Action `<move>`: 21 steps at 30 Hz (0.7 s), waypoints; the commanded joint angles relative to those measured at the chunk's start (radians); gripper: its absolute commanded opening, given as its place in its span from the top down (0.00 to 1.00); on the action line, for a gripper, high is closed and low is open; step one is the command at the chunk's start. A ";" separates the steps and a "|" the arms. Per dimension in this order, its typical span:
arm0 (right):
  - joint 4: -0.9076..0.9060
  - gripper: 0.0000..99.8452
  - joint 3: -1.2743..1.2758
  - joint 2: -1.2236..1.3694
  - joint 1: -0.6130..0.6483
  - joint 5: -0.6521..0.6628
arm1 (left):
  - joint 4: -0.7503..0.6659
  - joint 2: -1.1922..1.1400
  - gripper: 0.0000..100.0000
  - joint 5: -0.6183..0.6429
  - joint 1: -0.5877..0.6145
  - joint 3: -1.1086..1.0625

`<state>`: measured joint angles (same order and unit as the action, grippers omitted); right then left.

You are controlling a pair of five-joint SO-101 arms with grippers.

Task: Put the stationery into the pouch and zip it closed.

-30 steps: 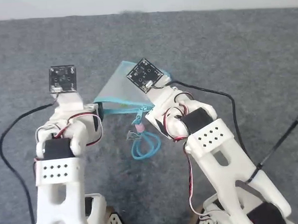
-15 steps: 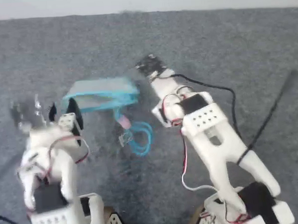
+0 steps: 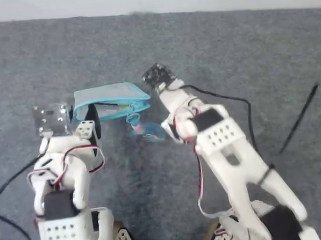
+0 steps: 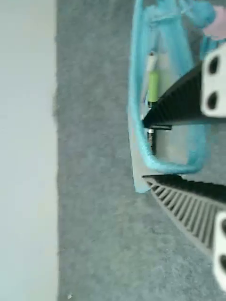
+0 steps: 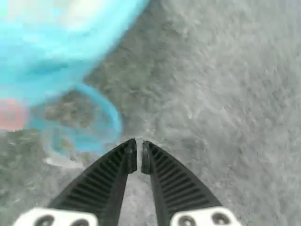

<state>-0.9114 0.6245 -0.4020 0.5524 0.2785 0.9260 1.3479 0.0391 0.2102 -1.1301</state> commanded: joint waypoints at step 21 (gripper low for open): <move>0.134 0.68 0.029 -0.193 0.191 0.292 | -0.032 -0.080 0.86 -0.009 -0.014 0.010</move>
<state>-0.7933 0.7334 -0.5984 0.7319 0.5286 0.9214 1.2804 0.0391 0.2056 -1.1316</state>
